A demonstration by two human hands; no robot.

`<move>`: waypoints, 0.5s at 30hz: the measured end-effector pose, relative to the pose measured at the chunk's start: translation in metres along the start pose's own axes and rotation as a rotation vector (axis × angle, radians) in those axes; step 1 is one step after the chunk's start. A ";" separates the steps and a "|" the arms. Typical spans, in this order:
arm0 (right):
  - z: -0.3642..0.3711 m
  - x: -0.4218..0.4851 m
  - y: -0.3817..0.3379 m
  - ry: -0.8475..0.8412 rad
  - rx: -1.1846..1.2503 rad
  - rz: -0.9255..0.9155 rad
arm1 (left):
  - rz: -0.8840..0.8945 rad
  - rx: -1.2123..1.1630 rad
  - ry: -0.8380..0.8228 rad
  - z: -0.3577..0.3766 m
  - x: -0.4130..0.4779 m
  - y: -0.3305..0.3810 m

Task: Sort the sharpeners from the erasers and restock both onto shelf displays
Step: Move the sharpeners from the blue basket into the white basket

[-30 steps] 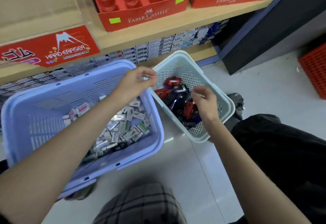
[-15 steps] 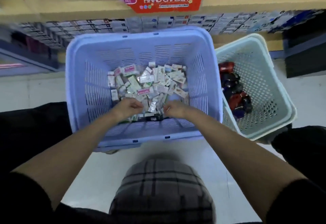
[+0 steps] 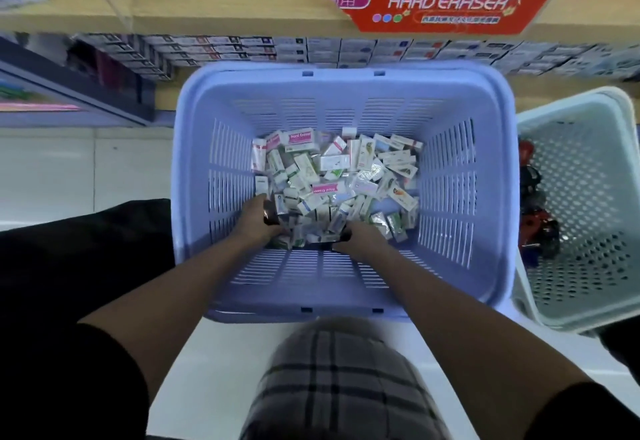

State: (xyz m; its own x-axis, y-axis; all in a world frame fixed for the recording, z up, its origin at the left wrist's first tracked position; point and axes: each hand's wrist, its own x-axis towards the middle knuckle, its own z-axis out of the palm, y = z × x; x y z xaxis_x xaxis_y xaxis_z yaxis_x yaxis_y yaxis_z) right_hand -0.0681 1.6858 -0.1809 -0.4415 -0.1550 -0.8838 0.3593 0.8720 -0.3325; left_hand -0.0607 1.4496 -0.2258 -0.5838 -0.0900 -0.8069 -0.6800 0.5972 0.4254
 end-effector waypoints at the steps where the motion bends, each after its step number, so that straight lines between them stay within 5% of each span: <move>1: 0.001 0.002 -0.001 0.016 -0.001 0.010 | -0.017 -0.005 0.007 -0.001 -0.003 0.009; 9: -0.018 -0.012 0.006 -0.026 0.071 0.012 | -0.011 0.342 0.166 0.007 -0.038 0.054; 12: -0.029 -0.024 0.012 -0.032 0.171 0.008 | 0.028 0.217 0.164 0.008 -0.044 0.056; 15: -0.041 -0.040 0.009 0.006 0.447 -0.016 | -0.033 -0.180 0.101 0.000 -0.056 0.067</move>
State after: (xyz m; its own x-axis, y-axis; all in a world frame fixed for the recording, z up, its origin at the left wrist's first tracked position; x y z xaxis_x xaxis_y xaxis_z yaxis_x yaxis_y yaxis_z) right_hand -0.0812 1.7193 -0.1354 -0.4546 -0.1632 -0.8756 0.6717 0.5828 -0.4574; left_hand -0.0735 1.4949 -0.1522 -0.5953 -0.1922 -0.7802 -0.7626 0.4411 0.4732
